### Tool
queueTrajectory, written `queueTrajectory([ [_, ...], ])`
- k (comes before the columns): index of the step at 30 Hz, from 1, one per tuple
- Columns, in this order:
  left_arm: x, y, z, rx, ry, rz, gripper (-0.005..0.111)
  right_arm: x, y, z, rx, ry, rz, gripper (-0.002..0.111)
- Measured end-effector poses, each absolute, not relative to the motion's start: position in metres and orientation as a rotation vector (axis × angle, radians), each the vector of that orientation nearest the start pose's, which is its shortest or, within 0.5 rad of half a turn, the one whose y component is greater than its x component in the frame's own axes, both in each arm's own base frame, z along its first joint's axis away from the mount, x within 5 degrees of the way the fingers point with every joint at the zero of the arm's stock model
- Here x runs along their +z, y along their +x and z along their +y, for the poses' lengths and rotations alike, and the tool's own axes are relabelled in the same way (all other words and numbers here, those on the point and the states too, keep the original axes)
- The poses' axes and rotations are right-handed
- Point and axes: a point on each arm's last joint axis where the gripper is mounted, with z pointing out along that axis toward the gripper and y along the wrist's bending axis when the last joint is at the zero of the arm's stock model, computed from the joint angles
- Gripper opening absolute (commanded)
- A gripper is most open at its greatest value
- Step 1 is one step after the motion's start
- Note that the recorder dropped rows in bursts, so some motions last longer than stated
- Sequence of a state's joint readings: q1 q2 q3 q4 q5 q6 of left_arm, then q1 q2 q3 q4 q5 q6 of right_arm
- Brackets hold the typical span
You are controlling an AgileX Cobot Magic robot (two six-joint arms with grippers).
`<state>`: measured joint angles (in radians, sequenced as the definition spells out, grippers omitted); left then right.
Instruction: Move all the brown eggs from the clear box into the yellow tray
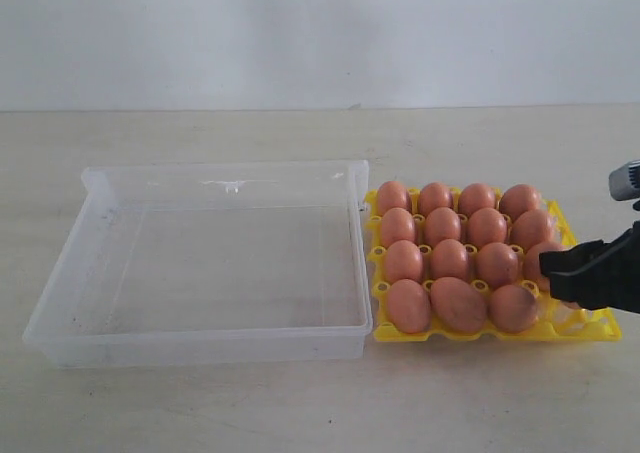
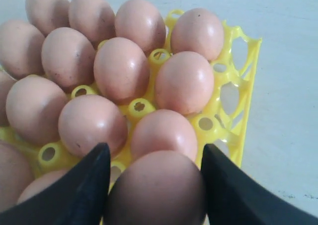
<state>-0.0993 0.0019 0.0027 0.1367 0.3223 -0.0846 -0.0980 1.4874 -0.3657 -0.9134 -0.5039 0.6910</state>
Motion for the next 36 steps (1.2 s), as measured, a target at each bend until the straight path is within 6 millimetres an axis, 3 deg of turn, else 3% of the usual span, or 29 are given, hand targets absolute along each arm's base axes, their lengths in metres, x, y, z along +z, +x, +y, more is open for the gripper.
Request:
queueTrajectory([
  [5,0.183,0.054,-0.001,-0.001,0.099,1.805,-0.004,0.149,0.228,0.016,0.319,-0.260,2.215,0.061],
  [10,0.183,0.054,-0.001,-0.001,0.099,1.805,-0.004,0.149,0.228,0.024,0.333,-0.314,2.209,0.061],
  [22,0.183,0.054,-0.001,-0.001,0.099,1.805,-0.004,0.153,0.231,0.023,0.303,-0.313,2.203,0.058],
  [25,0.183,0.054,-0.001,-0.001,0.099,1.805,-0.004,0.174,0.240,0.022,0.289,-0.299,2.118,0.039],
  [28,0.183,0.054,-0.001,-0.001,0.099,1.805,-0.004,0.212,0.248,0.022,0.299,-0.243,1.983,-0.001],
  [32,0.183,0.054,-0.002,-0.005,0.096,1.805,-0.004,0.271,0.245,0.022,0.349,-0.149,1.785,-0.001],
  [36,0.183,0.054,-0.002,-0.009,0.094,1.806,-0.004,0.322,0.219,0.018,0.363,-0.034,1.636,-0.001],
])
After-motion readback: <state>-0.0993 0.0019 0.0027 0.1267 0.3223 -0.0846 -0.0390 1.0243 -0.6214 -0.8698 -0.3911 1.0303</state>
